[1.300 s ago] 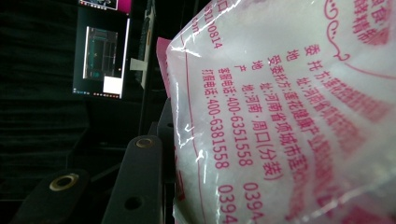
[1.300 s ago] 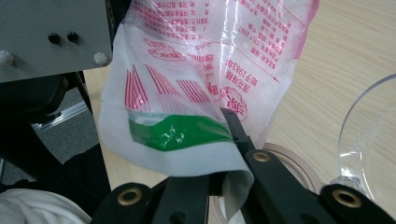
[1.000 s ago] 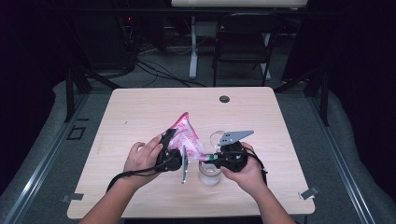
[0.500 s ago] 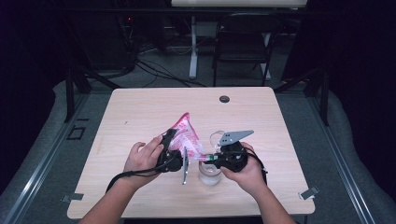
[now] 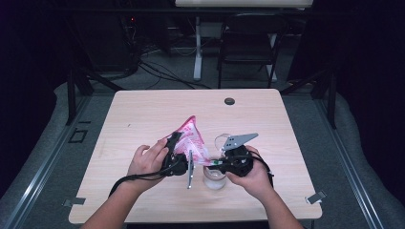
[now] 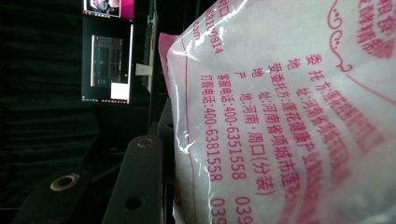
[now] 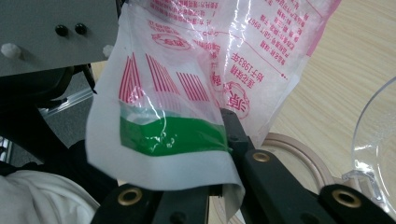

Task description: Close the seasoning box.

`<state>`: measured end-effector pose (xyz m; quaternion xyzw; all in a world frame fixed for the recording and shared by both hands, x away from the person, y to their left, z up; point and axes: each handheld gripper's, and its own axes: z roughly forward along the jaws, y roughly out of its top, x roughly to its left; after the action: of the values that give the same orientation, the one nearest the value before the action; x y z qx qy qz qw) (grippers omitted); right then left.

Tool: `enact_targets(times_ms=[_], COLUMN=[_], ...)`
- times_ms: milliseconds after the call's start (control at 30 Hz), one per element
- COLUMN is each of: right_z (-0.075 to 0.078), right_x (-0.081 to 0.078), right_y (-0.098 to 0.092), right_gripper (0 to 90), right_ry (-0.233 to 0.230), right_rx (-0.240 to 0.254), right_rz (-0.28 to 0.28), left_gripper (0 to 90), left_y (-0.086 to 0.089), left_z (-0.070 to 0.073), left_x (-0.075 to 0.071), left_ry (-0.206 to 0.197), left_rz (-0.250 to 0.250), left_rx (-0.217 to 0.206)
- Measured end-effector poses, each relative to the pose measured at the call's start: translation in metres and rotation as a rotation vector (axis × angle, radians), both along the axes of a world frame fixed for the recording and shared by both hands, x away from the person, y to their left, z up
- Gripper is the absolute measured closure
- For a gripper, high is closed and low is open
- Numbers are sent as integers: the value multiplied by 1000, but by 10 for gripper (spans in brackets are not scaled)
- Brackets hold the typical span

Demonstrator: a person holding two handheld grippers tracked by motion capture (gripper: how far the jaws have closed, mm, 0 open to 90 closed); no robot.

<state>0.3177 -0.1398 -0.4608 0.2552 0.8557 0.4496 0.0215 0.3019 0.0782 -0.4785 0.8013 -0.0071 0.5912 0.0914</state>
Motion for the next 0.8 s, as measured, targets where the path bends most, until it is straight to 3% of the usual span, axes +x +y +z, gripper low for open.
enact_targets(times_ms=[333,800], right_z=[0,-4], right_x=[-2,2], right_y=[1,-2], right_gripper=[900,900], right_ry=[-9,-5], right_rx=[-19,-44], right_rz=[2,-15], left_gripper=[657,662], left_y=[-1,-6], left_z=[2,-5], left_x=[1,-1], left_ry=[-14,-28], left_rz=[1,-11], left_rx=[-4,29])
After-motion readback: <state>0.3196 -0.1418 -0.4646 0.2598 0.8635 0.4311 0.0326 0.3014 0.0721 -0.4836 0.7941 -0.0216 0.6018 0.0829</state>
